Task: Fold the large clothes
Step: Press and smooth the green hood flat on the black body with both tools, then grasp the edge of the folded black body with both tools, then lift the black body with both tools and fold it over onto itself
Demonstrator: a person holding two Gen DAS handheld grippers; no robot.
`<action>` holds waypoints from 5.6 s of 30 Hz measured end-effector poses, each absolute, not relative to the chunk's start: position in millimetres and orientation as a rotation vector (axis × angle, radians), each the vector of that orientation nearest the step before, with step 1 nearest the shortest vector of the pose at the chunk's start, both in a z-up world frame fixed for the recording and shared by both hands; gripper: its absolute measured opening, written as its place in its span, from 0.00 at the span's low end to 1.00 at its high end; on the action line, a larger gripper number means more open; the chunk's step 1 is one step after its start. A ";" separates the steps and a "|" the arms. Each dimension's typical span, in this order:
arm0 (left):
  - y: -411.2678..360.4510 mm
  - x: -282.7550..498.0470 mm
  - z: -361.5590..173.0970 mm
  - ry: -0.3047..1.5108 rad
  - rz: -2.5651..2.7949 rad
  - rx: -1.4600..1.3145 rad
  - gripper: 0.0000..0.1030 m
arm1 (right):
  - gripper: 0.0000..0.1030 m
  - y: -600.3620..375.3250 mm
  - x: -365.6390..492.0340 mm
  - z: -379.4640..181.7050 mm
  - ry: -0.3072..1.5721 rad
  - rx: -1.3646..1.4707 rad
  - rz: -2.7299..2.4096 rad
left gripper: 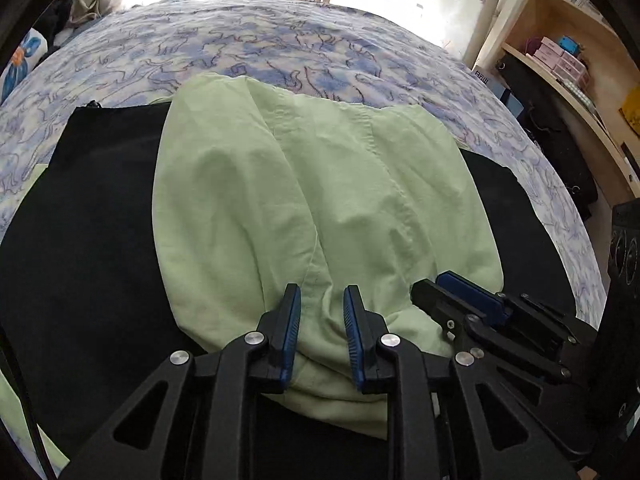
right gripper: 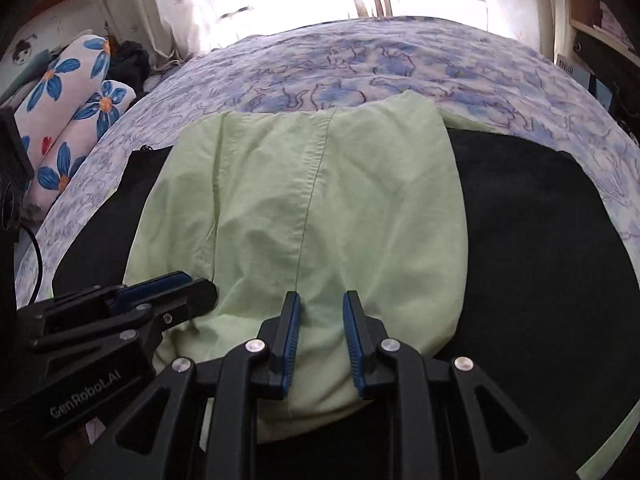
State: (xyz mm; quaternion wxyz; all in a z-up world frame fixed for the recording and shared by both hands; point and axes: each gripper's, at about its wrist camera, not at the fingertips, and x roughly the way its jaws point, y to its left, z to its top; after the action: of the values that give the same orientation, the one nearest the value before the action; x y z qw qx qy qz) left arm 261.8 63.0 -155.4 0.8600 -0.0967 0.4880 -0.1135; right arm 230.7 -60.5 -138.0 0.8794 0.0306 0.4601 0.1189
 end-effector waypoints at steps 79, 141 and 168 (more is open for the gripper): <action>230.8 121.3 -222.2 0.812 -0.252 -1.103 0.45 | 0.21 -13.6 139.4 -97.2 0.766 0.110 0.418; -126.1 231.5 -132.2 0.957 -0.551 -0.190 0.10 | 0.13 -256.9 98.1 -125.2 0.875 0.480 -0.081; -50.0 183.4 -82.5 0.926 -0.497 -0.298 0.87 | 0.34 -278.3 72.3 -52.0 0.767 0.490 -0.026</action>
State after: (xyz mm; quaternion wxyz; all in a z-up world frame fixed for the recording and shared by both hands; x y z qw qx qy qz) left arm 183.4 -50.0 -82.5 0.8545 -0.1418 0.4402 -0.2363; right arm 72.3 -278.3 -52.0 0.8982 0.2365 0.3703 -0.0127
